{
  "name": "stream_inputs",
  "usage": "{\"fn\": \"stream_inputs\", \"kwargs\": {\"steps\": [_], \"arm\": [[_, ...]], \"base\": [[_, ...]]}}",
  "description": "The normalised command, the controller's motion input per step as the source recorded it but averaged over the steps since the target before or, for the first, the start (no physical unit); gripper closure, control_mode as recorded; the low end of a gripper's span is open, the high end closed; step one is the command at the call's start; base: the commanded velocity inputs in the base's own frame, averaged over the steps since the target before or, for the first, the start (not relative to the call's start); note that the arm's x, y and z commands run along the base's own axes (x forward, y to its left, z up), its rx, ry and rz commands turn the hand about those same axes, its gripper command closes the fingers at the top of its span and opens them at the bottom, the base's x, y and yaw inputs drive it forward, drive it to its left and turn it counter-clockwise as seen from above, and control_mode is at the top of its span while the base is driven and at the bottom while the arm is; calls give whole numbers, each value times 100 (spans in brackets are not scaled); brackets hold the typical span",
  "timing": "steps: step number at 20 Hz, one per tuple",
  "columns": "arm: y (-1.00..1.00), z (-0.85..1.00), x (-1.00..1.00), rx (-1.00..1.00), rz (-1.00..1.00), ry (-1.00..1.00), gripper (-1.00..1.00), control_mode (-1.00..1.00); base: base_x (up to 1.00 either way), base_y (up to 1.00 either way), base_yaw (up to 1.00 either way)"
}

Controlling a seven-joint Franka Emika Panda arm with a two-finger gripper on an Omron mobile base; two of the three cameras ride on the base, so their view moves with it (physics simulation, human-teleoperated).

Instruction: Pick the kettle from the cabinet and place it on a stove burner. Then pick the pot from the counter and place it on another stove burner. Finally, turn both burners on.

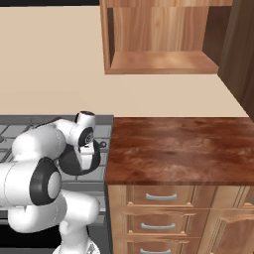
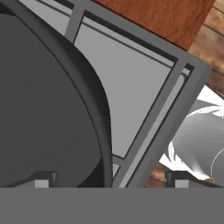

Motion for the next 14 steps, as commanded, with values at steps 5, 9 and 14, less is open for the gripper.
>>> {"fn": "stream_inputs", "kwargs": {"steps": [5,9,14], "arm": [[0,37,-20,0,0,-6,-100,-100],[0,32,-18,0,0,-3,-100,-100],[0,14,-18,0,0,-1,-100,-100]], "base": [[0,0,0],[0,0,0],[0,0,0]]}}
